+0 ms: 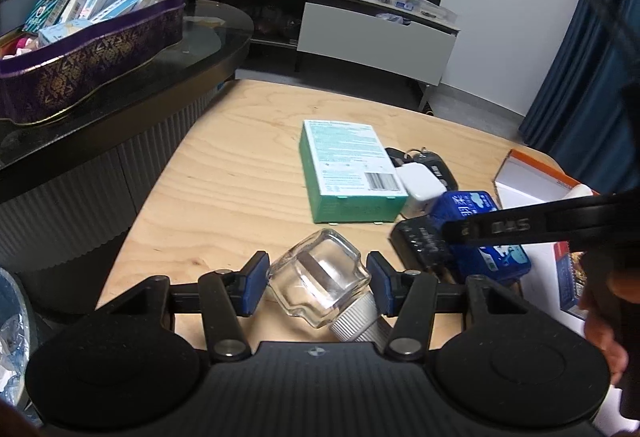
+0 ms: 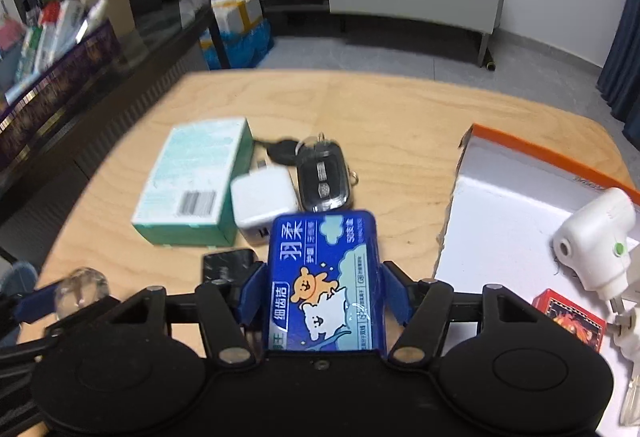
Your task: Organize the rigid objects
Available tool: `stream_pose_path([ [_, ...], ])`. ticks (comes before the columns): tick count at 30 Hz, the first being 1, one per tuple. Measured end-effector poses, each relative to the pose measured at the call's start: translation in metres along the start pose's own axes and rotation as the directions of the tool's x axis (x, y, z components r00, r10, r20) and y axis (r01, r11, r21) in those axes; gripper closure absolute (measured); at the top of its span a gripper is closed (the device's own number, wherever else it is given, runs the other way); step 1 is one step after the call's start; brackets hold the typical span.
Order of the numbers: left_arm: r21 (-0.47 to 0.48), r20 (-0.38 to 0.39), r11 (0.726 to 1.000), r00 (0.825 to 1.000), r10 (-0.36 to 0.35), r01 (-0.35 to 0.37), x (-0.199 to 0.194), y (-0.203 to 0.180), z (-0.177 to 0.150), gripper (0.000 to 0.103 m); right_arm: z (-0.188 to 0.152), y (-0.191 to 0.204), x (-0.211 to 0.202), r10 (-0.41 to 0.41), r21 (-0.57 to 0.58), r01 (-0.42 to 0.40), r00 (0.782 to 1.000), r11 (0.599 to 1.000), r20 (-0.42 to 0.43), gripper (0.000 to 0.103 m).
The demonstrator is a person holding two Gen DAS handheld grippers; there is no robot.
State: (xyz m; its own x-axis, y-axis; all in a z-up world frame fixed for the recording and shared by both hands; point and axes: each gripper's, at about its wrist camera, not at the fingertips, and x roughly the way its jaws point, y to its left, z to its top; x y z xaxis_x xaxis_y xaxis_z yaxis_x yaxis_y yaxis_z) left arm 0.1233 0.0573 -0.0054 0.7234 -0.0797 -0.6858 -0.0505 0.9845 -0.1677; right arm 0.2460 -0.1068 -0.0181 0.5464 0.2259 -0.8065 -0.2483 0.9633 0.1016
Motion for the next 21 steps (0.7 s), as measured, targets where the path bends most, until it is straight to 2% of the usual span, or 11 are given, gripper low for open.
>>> stream_pose_path([
  [6,0.006,0.004,1.0,1.0,-0.014,0.014,-0.008,-0.009,-0.005,0.049,-0.012,-0.001,-0.014,-0.007,-0.006,0.008,0.999,1.0,0.05,0.029],
  [9,0.017,0.014,1.0,1.0,-0.024,0.024,-0.015,-0.017,-0.005,0.049,-0.019,-0.007,-0.041,0.01,0.016,-0.012,0.996,1.0,0.092,0.029],
  [13,0.036,0.034,0.998,0.998,-0.052,0.05,-0.028,-0.035,-0.004,0.049,-0.035,-0.025,-0.089,-0.008,0.064,-0.002,0.987,0.998,0.161,0.029],
  [18,0.085,0.047,0.989,0.991,-0.125,0.121,-0.044,-0.073,-0.008,0.049,-0.067,-0.065,-0.151,-0.098,0.152,0.067,0.973,0.986,0.207,0.029],
  [21,0.128,0.031,0.977,0.983,-0.179,0.173,-0.049,-0.105,-0.012,0.049,-0.091,-0.09,-0.182,-0.196,0.198,0.155,0.958,0.968,0.209,0.029],
])
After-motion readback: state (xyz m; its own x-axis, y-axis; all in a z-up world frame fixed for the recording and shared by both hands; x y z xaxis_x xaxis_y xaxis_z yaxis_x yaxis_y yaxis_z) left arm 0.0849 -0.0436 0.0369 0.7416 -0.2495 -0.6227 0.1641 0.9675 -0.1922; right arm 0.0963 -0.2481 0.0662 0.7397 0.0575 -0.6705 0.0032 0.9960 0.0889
